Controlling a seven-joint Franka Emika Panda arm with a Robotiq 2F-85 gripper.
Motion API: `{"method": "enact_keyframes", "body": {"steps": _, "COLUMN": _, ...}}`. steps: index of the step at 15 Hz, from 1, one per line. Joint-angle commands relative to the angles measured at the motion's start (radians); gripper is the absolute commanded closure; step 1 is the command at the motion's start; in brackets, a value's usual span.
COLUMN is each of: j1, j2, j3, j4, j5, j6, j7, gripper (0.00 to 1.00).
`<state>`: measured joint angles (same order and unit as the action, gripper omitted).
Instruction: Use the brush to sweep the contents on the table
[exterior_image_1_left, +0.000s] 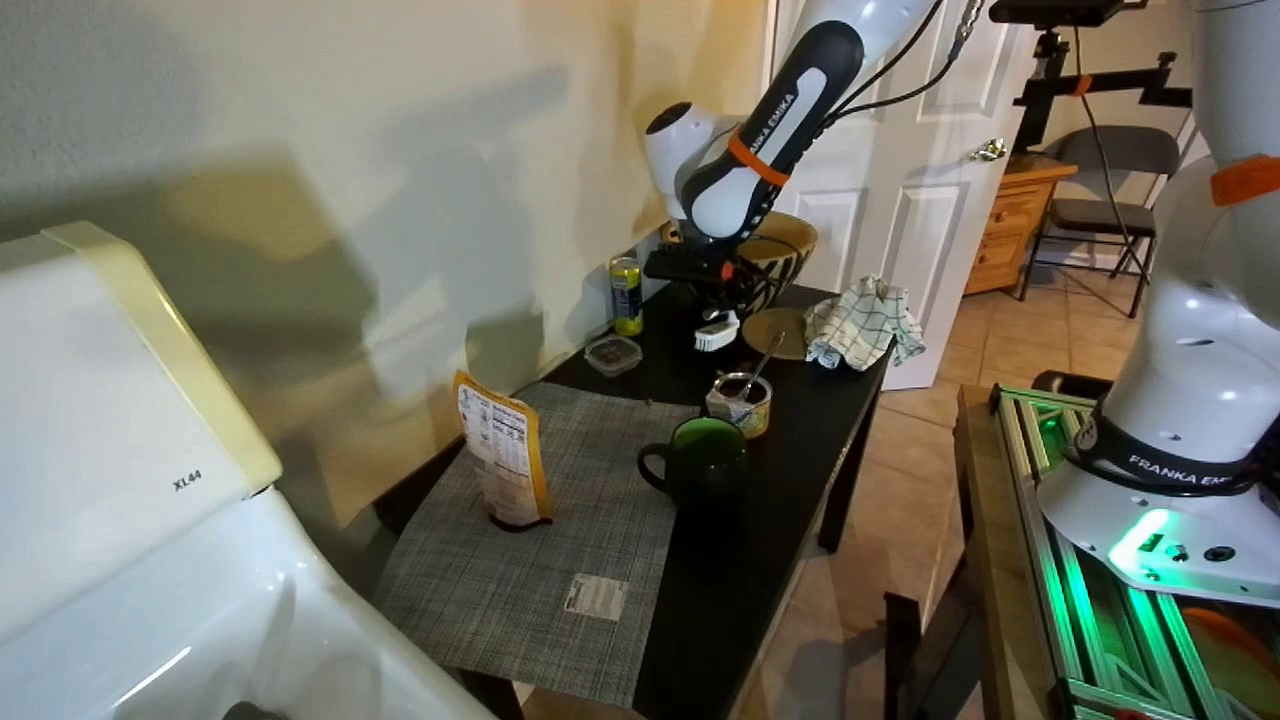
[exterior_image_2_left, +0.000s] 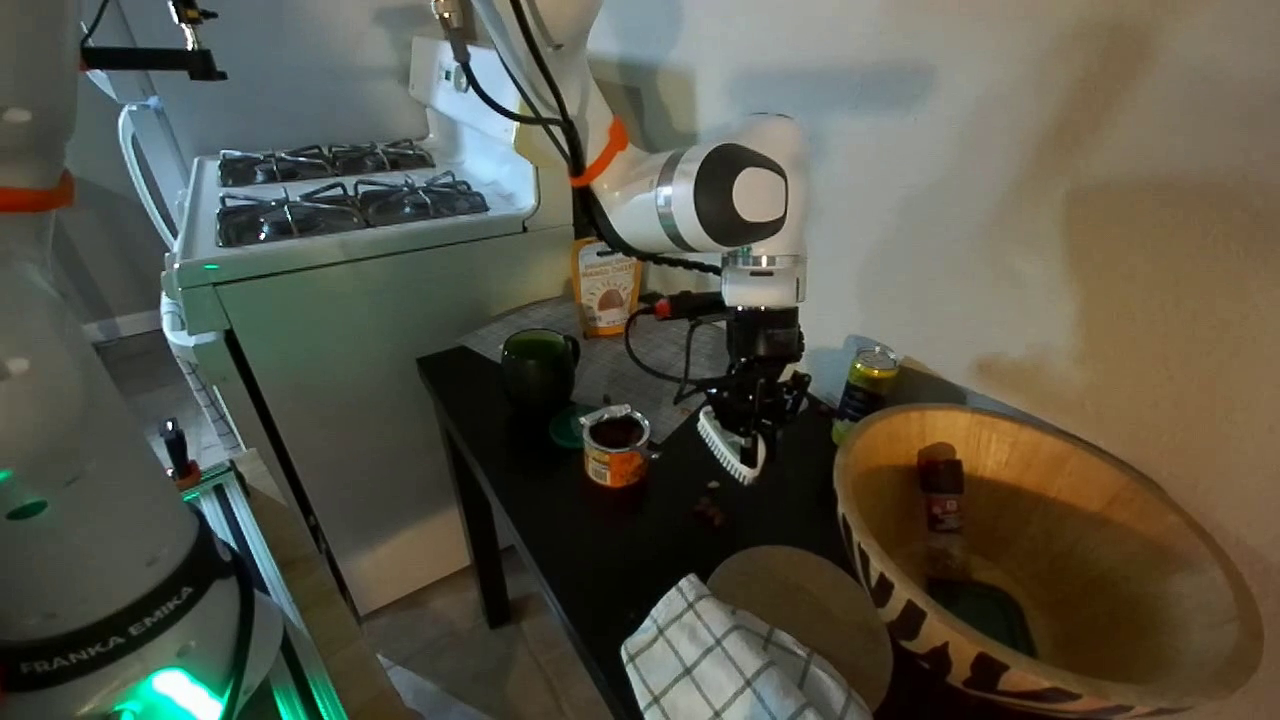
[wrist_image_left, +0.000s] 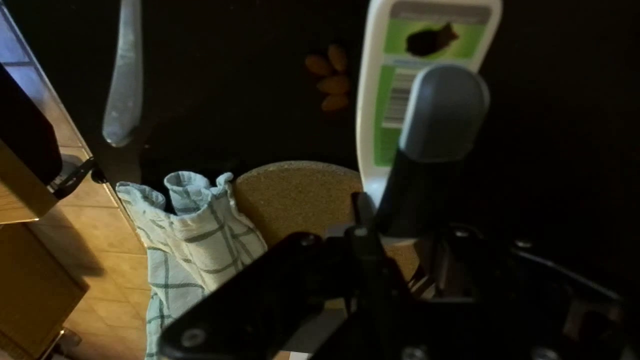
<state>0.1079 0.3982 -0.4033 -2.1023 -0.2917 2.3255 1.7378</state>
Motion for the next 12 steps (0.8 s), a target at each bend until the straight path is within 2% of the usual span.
{"method": "enact_keyframes", "body": {"steps": 1, "j1": -0.03, "j2": 0.04, "j3": 0.034, "j4": 0.05, "j5": -0.068, "j6": -0.04, "j7": 0.032, "gripper": 0.94}}
{"method": "enact_keyframes", "body": {"steps": 6, "j1": 0.024, "j2": 0.107, "j3": 0.019, "j4": 0.139, "j5": -0.267, "j6": -0.106, "j7": 0.193, "gripper": 0.94}}
{"method": "enact_keyframes", "body": {"steps": 8, "j1": 0.041, "j2": 0.143, "j3": 0.038, "j4": 0.167, "j5": -0.333, "j6": -0.153, "j7": 0.233, "gripper": 0.94}}
{"method": "enact_keyframes", "body": {"steps": 11, "j1": 0.015, "j2": 0.198, "j3": 0.105, "j4": 0.208, "j5": -0.34, "j6": -0.165, "j7": 0.231, "gripper": 0.94}}
{"method": "enact_keyframes", "body": {"steps": 12, "j1": 0.003, "j2": 0.147, "j3": 0.104, "j4": 0.169, "j5": -0.341, "j6": -0.15, "j7": 0.226, "gripper": 0.94}}
